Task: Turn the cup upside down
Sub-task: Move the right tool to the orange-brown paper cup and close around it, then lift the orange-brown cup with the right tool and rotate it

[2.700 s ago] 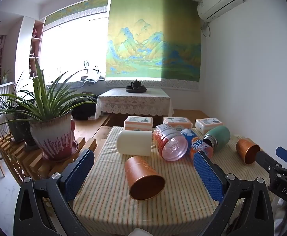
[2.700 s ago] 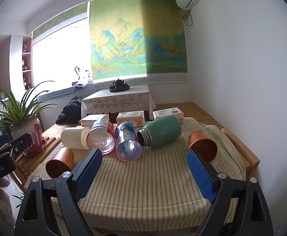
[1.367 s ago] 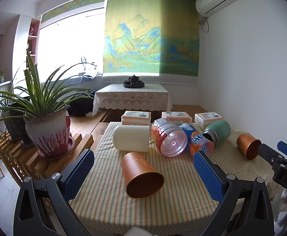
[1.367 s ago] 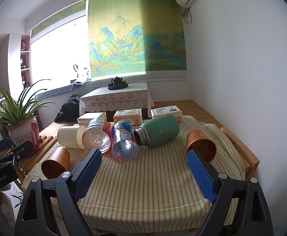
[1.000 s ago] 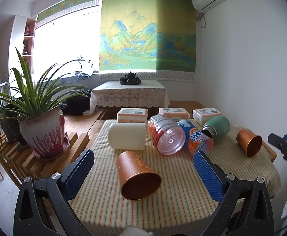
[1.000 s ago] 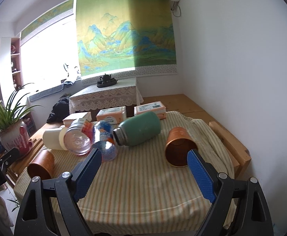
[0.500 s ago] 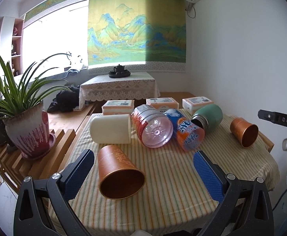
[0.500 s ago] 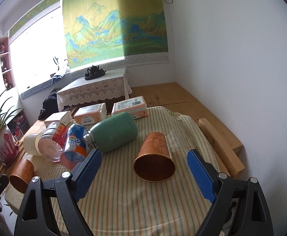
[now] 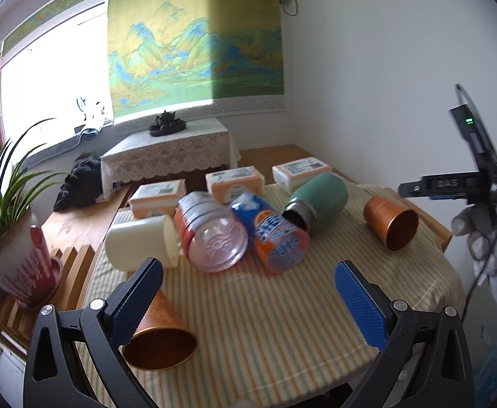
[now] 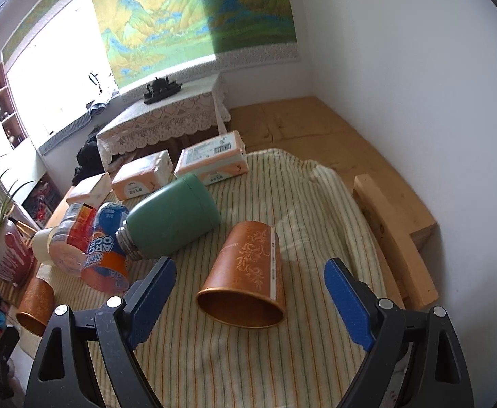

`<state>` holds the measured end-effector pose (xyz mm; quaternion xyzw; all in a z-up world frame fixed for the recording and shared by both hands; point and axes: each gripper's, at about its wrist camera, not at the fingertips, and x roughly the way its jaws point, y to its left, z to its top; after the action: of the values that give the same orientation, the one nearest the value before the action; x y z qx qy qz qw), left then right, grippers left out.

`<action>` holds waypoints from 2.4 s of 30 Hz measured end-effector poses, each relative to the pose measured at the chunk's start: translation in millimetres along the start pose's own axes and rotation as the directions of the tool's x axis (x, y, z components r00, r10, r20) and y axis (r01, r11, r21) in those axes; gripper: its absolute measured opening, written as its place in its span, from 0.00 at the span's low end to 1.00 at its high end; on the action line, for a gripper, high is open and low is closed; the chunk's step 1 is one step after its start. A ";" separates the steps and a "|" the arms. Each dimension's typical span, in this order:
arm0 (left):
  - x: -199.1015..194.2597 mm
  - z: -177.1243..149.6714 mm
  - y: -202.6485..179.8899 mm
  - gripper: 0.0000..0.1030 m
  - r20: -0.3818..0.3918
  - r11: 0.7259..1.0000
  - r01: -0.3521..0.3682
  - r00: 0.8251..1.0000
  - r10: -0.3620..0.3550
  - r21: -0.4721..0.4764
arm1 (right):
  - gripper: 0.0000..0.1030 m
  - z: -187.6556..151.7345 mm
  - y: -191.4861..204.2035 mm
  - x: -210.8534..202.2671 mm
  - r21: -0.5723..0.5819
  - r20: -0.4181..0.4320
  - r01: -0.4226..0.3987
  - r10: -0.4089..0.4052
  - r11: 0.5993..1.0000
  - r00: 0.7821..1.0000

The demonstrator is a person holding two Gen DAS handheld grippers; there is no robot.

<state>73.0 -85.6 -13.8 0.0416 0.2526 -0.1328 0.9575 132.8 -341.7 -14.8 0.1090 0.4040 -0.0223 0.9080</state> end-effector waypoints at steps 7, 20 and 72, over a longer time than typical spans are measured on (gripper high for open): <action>-0.3 -5.6 -2.6 0.99 -0.014 1.000 -0.009 1.000 0.009 0.000 | 0.71 32.6 -26.4 60.1 0.125 -0.274 -0.118 0.149 0.985 0.950; -12.7 -13.0 33.4 0.99 -0.004 0.996 -0.066 0.998 0.065 -0.060 | 0.56 32.3 11.0 93.8 -0.005 -0.464 -0.120 0.104 0.993 0.880; 155.0 35.9 -7.2 0.79 -0.648 0.951 0.158 0.701 -0.297 -0.265 | 0.62 -71.2 35.9 -54.1 -0.083 -0.101 -0.198 0.190 0.977 0.977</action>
<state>217.8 -133.8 -59.4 -0.0354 0.6001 -0.2012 0.7734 49.1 -293.9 -14.7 0.1064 0.4338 0.0905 0.8901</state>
